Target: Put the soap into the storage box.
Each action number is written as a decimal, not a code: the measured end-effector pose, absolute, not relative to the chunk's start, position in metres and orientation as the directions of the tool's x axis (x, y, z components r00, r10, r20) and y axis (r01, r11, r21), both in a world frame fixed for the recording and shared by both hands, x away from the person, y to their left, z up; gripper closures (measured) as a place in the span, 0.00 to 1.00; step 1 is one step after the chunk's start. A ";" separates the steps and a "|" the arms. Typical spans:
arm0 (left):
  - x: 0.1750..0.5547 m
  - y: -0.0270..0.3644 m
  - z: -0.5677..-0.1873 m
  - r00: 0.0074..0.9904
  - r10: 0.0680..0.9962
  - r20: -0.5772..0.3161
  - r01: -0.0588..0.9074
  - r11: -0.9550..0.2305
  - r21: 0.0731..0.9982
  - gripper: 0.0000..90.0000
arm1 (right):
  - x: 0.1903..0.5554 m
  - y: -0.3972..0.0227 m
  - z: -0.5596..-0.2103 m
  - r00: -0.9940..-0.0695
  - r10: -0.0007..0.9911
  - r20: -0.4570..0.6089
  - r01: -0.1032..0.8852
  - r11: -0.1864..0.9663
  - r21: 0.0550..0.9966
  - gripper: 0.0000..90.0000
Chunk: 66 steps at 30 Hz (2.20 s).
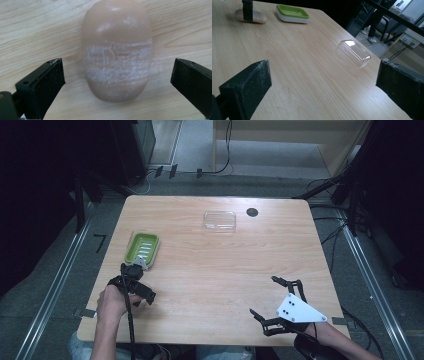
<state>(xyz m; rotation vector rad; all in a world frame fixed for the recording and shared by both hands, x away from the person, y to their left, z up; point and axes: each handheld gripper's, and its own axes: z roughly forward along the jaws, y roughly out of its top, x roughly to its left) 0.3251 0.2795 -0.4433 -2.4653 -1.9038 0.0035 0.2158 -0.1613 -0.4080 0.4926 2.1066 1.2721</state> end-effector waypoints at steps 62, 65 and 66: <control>0.324 0.277 -0.449 0.245 0.968 0.049 0.969 -0.247 0.023 0.37 | 0.215 -0.161 -0.408 -0.735 0.598 -0.320 -0.005 0.467 0.884 0.00; 0.324 0.277 -0.450 0.253 0.966 0.051 0.967 -0.255 0.024 0.37 | 0.215 -0.161 -0.408 -0.733 0.601 -0.318 -0.006 0.462 0.887 0.00; 0.324 0.277 -0.450 0.257 0.965 0.052 0.966 -0.259 0.020 0.37 | 0.215 -0.161 -0.408 -0.733 0.600 -0.319 -0.006 0.464 0.886 0.00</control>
